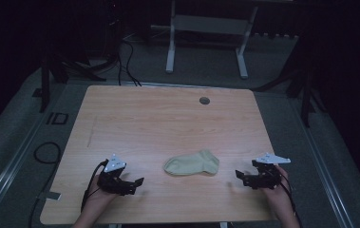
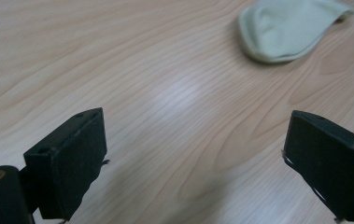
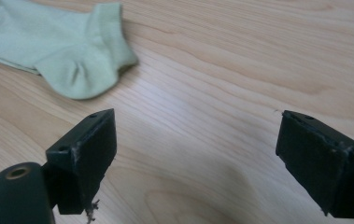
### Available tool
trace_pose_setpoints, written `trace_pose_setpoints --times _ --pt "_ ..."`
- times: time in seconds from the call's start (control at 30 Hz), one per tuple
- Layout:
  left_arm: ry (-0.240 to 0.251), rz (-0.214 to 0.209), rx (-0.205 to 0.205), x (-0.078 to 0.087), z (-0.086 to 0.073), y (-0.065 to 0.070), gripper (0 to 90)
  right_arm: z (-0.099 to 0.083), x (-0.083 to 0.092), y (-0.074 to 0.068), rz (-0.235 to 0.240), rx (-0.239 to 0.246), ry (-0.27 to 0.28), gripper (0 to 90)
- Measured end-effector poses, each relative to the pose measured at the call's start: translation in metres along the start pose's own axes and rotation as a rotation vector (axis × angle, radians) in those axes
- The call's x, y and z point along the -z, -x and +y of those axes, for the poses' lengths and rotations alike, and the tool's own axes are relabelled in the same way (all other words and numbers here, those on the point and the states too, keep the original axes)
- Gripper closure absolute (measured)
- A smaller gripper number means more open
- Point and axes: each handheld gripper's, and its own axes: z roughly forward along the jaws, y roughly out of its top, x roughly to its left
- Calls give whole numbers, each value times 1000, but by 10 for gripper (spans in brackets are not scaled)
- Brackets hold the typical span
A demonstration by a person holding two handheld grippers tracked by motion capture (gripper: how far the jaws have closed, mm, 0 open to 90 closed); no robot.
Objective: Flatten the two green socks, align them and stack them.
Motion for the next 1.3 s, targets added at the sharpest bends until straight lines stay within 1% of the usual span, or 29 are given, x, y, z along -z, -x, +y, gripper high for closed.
trace_pose_setpoints --times 0.1,0.2,0.3,0.4,0.43,0.5,0.63,0.7,0.73,0.83,0.87,0.93,1.0,1.03,1.17,1.3 --pt "4 23 17 6 -5 -6 63 -6 4 6 -16 -25 0 125" --pt "7 38 37 11 -11 -12 63 -12 7 11 -46 -40 -7 125" --pt "5 46 49 16 -16 -18 63 -16 10 15 -67 -42 -9 125" --pt "13 41 53 22 -20 -22 63 -20 14 18 -78 -46 -10 125" --pt "19 41 54 25 -22 -23 63 -20 15 19 -80 -50 -13 125" --pt "15 52 63 29 -25 -25 63 -24 18 22 -80 -67 -10 125" --pt "16 80 83 38 -31 -29 63 -30 22 25 -92 -76 -9 125" --pt "19 89 86 42 -33 -31 63 -33 24 26 -105 -80 -7 125" --pt "20 97 92 44 -35 -32 63 -34 25 27 -105 -87 -7 125" --pt "24 112 102 49 -39 -34 63 -41 28 29 -113 -117 13 126" --pt "29 118 101 51 -40 -35 63 -43 29 29 -114 -124 15 125" --pt "28 128 109 54 -43 -36 63 -46 30 29 -121 -133 17 127" --pt "30 126 125 56 -47 -38 63 -48 32 29 -129 -132 23 133" --pt "28 133 131 57 -48 -39 63 -49 32 29 -129 -134 25 133" --pt "45 144 146 62 -53 -39 63 -52 34 30 -136 -146 23 133" --pt "61 159 157 67 -56 -41 63 -55 35 31 -150 -148 41 133"
